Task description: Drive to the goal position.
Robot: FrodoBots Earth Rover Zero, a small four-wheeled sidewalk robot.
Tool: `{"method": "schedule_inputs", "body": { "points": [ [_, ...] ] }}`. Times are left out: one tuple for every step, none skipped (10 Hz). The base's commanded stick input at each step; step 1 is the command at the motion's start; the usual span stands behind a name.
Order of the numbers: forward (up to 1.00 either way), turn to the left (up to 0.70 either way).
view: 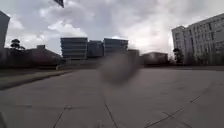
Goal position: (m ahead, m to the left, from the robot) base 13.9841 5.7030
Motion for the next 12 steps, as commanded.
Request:
{"method": "schedule_inputs", "body": {
  "points": [
    [0.7,0.0],
    [0.7,0.0],
    [0.7,0.0],
    [0.7,0.0],
    [0.7,0.0],
    [0.7,0.0],
    [0.7,0.0],
    [0.7,0.0],
    [0.7,0.0],
    [0.7,0.0],
    [0.7,0.06],
    [0.7,0.23]
  ]
}}
